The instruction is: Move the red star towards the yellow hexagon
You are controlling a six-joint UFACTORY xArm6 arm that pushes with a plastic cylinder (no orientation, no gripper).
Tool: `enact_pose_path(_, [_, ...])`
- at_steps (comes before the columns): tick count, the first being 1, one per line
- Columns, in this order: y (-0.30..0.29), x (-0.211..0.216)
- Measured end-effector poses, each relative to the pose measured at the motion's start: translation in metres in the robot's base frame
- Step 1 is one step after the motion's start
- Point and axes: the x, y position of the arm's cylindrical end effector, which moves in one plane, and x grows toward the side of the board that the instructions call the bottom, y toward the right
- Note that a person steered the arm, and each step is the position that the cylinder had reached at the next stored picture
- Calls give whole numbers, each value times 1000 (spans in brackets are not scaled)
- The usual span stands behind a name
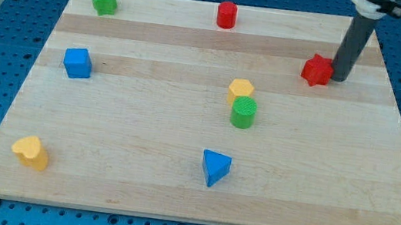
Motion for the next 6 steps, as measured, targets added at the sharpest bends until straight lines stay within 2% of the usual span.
enact_pose_path(4, [-42, -33])
enact_pose_path(6, [-88, -17])
